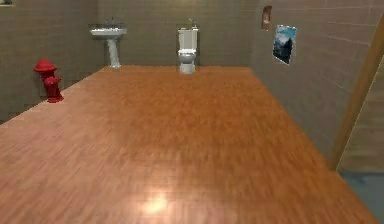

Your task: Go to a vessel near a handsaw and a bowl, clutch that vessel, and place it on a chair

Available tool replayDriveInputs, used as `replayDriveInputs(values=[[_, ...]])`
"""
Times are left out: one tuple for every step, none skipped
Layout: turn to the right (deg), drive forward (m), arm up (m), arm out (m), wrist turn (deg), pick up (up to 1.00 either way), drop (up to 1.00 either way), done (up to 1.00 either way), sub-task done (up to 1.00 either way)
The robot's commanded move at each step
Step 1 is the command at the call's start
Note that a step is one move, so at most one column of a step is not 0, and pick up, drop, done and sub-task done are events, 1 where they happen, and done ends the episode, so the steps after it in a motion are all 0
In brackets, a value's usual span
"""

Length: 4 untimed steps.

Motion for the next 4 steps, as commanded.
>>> replayDriveInputs(values=[[45.0, 0.0, 0.0, 0.0, 0.0, 0.0, 0.0, 0.0, 0.0], [27.0, 0.0, 0.0, 0.0, 0.0, 0.0, 0.0, 0.0, 0.0], [0.0, 0.6, 0.0, 0.0, 0.0, 0.0, 0.0, 0.0, 0.0], [-6.0, 0.0, 0.0, 0.0, 0.0, 0.0, 0.0, 0.0, 0.0]])
